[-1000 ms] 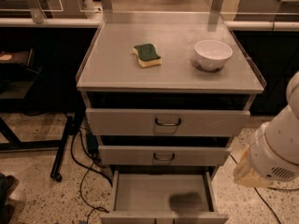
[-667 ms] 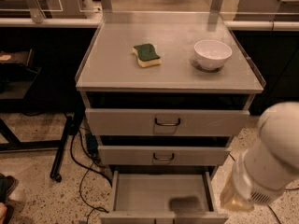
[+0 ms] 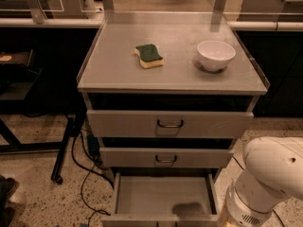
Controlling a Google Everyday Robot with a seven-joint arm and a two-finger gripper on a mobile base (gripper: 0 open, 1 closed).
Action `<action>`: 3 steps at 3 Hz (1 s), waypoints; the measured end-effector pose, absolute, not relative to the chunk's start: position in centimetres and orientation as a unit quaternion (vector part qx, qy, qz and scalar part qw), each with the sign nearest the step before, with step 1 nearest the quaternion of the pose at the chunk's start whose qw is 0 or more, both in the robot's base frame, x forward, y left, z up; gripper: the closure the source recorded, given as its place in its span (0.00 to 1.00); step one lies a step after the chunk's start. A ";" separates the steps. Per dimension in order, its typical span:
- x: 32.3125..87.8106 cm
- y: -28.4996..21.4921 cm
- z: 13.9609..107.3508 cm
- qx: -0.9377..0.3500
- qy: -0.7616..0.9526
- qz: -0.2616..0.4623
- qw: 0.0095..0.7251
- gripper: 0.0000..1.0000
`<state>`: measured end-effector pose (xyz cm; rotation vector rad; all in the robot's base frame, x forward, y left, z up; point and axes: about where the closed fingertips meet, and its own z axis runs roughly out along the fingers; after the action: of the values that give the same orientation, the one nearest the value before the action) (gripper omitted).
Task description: Close bottom drawer
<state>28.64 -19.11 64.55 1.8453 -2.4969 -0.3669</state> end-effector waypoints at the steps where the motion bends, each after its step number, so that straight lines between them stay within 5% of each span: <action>1: 27.9 -18.9 59.6 0.568 -0.811 -0.134 0.028 1.00; 3: 29.1 -17.5 47.8 0.515 -0.837 -0.162 0.084 1.00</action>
Offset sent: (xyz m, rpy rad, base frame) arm -0.0004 0.0240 -0.2136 -0.0236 0.2659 -0.2065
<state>29.08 -17.46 47.82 1.5375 -2.4984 -0.4825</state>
